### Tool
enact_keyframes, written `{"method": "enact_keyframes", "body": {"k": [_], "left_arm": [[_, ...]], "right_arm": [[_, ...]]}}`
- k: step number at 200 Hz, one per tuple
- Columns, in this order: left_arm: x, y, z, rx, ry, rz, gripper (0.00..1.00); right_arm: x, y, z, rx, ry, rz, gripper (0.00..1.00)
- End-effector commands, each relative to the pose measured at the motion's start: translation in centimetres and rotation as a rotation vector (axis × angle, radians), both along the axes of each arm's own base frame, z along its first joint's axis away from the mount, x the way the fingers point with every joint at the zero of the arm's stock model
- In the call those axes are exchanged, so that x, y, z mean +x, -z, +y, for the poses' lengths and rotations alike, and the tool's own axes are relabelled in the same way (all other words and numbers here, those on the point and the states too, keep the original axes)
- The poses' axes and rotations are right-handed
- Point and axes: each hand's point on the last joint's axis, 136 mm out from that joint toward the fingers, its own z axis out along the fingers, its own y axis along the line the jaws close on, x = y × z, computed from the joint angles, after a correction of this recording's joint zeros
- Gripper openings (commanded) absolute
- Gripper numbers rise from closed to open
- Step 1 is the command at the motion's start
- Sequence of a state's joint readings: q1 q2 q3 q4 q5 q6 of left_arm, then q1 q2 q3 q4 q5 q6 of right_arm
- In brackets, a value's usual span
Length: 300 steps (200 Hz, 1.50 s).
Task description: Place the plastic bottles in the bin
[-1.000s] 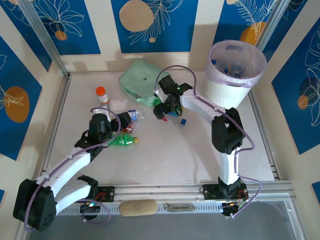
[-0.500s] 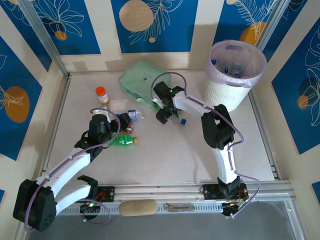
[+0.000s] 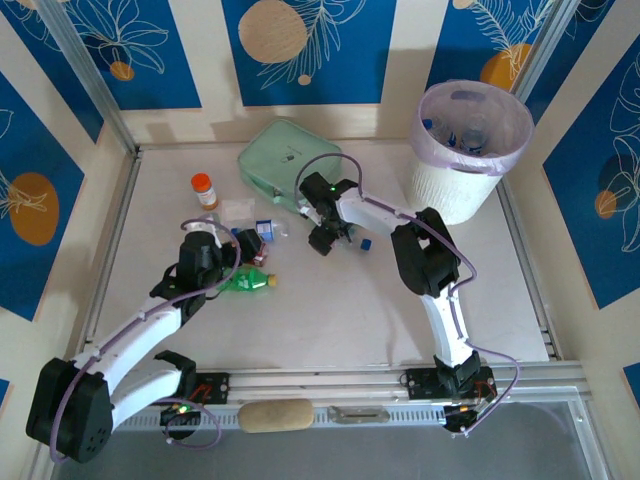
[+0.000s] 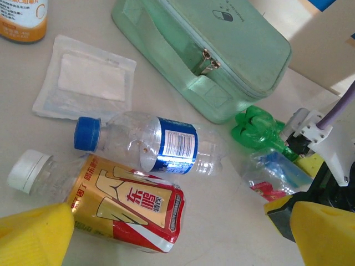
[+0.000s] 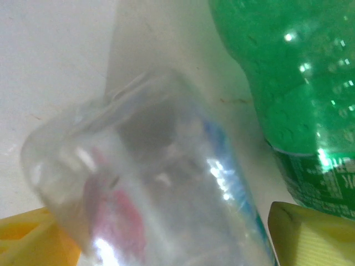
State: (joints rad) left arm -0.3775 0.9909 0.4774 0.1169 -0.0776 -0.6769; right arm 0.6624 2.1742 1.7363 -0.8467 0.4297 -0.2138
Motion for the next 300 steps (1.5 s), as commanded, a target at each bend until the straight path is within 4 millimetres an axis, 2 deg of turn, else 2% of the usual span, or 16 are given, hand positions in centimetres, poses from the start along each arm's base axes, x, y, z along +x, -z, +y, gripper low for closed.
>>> {"method": "enact_keyframes", "body": {"k": [1,38,67,109,128,151,187,257,281,300], "left_arm": [[0.1,-0.3,0.0,-0.027,0.003,-0.012,1.0],[0.0,-0.2,0.0,-0.028,0.001,-0.009,1.0],[0.1,-0.2,0.0,-0.031,0.001,-0.009,1.0],[0.0,-0.2,-0.1,-0.035,0.003,-0.008,1.0],[0.0,-0.2,0.0,-0.035,0.002,-0.008,1.0],[0.0,-0.2,-0.1,-0.038,0.001,-0.008,1.0],[0.1,-0.3,-0.1,-0.039,0.002,-0.009,1.0],[0.5,-0.3,-0.7,-0.049,0.024,-0.012,1.0],[0.5,-0.2,-1.0,-0.056,0.038,-0.01,1.0],[0.6,-0.2,-1.5,-0.063,0.063,-0.006,1.0]], "right_arm": [[-0.5,0.8,1.1,0.009,-0.025,0.039,0.82],[-0.6,1.2,1.2,0.004,-0.028,0.053,0.66],[-0.7,1.3,1.1,-0.001,-0.027,0.057,0.62],[-1.2,1.8,0.8,-0.009,-0.024,0.079,0.48],[-1.2,1.4,1.0,0.002,-0.023,0.075,0.45],[-0.9,-0.1,1.7,0.05,-0.013,0.052,0.41],[-0.4,-5.0,3.6,0.204,-0.003,-0.004,0.4],[-0.1,-17.3,5.9,0.549,0.013,-0.062,0.39],[0.7,-21.8,5.1,0.666,0.055,-0.114,0.38],[2.8,-24.5,2.9,0.702,0.154,-0.194,0.37]]}}
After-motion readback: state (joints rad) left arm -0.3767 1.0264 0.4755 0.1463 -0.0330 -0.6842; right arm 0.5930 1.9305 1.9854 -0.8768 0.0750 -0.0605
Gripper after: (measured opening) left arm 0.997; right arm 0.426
